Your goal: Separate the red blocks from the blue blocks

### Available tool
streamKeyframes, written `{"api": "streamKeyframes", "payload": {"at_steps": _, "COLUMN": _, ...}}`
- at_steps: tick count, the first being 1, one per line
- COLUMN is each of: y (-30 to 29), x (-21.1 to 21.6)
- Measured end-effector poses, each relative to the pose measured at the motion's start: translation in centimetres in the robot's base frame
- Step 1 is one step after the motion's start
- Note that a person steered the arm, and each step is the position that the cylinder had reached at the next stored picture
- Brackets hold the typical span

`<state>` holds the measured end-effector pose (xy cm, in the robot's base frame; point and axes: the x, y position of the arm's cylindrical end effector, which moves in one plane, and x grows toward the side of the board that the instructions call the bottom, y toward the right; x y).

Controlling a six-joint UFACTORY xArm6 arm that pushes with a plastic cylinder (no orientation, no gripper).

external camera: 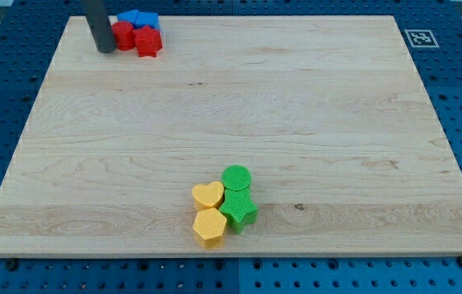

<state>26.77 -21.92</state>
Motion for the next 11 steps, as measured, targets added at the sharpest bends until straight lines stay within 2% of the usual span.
{"api": "streamKeyframes", "payload": {"at_steps": 2, "y": -3.7, "x": -0.4}}
{"api": "streamKeyframes", "payload": {"at_steps": 3, "y": -7.3, "x": -2.1}}
{"api": "streamKeyframes", "payload": {"at_steps": 4, "y": -8.5, "x": -3.4}}
{"api": "streamKeyframes", "payload": {"at_steps": 5, "y": -7.4, "x": -5.9}}
{"api": "streamKeyframes", "payload": {"at_steps": 6, "y": -4.2, "x": -5.3}}
{"api": "streamKeyframes", "payload": {"at_steps": 8, "y": -0.1, "x": -0.4}}
{"api": "streamKeyframes", "payload": {"at_steps": 9, "y": 3.4, "x": 0.2}}
{"api": "streamKeyframes", "payload": {"at_steps": 10, "y": 2.3, "x": 0.2}}
{"api": "streamKeyframes", "payload": {"at_steps": 11, "y": -1.4, "x": -1.1}}
